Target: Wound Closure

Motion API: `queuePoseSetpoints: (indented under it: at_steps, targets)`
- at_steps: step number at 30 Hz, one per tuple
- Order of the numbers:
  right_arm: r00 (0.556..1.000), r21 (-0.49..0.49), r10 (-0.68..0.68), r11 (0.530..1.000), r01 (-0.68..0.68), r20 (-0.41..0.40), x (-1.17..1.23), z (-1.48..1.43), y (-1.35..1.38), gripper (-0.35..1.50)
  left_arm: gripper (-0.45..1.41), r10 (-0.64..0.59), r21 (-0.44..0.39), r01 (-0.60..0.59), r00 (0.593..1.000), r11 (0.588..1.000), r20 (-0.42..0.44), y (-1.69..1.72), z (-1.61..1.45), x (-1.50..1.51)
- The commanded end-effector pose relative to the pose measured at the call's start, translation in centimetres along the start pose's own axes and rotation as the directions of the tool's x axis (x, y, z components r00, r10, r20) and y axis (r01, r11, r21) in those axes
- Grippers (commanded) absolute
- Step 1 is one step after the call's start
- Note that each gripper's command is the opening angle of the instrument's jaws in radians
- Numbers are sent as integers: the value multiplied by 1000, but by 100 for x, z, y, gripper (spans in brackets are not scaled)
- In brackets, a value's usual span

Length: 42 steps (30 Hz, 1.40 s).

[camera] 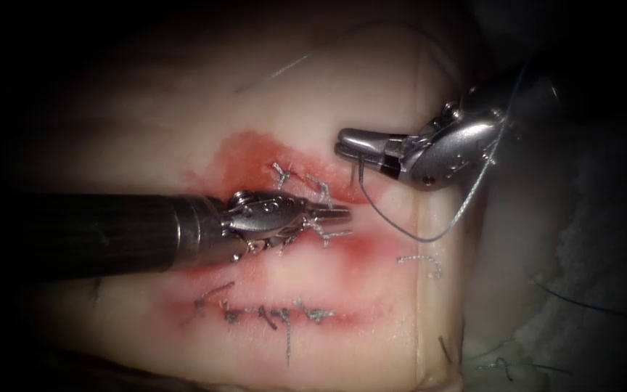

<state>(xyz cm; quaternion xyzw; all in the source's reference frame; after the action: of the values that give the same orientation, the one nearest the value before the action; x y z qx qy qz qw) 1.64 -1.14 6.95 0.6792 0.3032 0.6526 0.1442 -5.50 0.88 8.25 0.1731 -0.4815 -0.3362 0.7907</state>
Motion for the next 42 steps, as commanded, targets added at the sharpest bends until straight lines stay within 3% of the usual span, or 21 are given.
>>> queuePoseSetpoints:
  at_steps: [1, 24, 42]
  targets:
    - [1000, 2, -1, 1000, 1, 3, 3, 8, 4, -35, -45, 2, -1, -2, 1000, 1000, 2, 3, 8, -3]
    - [998, 11, 58, 998, -58, -4, 6, 5, 3, -35, -45, 16, -20, -16, 999, 1000, -28, 9, 10, 4]
    - [979, 19, 205, 979, -205, -8, 8, 4, 2, -35, -45, 17, -19, -18, 999, 1000, -31, 10, 5, 6]
